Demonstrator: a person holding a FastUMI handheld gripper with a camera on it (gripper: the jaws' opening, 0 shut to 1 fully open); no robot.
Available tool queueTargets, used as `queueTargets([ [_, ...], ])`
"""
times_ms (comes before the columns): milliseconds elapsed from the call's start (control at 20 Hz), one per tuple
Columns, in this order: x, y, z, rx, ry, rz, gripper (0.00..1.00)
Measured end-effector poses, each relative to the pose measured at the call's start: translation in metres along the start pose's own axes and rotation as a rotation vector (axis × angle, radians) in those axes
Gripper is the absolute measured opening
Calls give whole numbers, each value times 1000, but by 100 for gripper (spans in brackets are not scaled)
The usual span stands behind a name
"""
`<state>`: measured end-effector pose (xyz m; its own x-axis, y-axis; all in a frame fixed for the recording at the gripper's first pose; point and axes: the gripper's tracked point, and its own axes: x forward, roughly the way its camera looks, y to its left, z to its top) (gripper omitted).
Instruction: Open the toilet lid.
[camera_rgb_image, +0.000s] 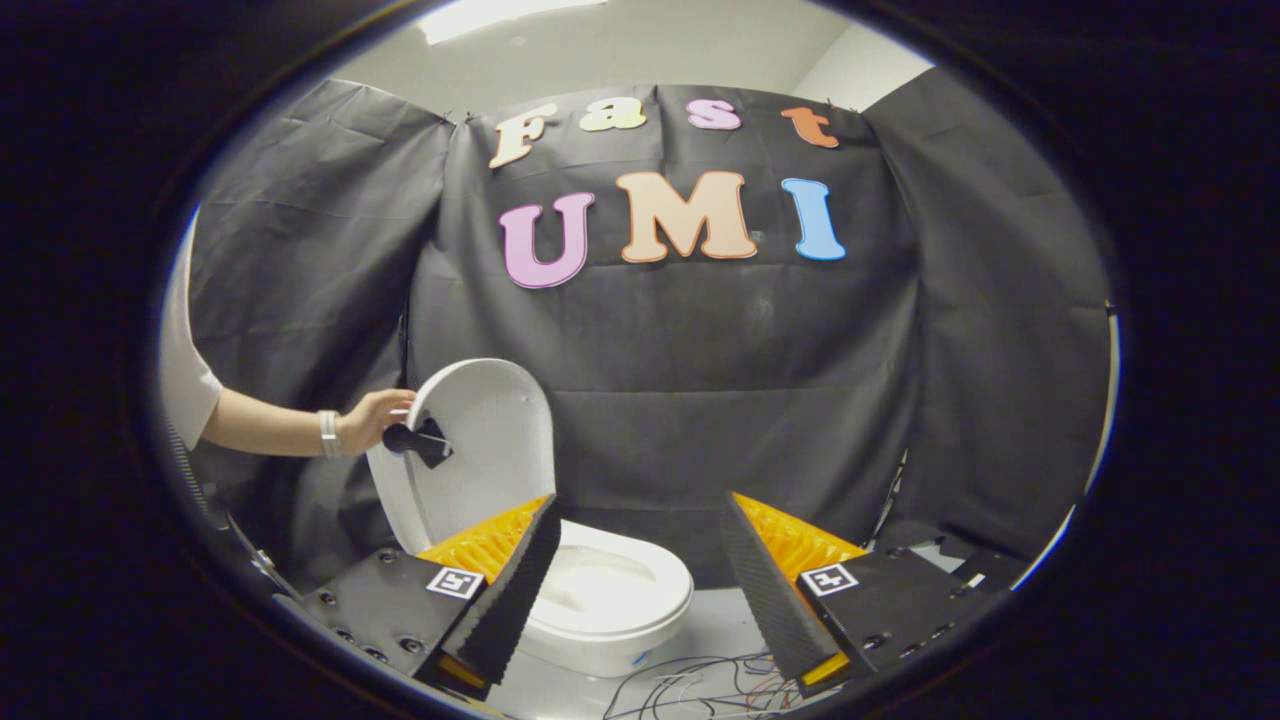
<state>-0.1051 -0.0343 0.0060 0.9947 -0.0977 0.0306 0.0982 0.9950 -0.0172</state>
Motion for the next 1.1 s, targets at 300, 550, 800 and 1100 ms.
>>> queueTargets([
  [300,-1,0,0,0,1,0,99],
  [550,-1,0,1,0,2,1,99],
  [800,-3,0,2,0,3,1,99],
  [1100,-3,0,2,0,5,1,99],
])
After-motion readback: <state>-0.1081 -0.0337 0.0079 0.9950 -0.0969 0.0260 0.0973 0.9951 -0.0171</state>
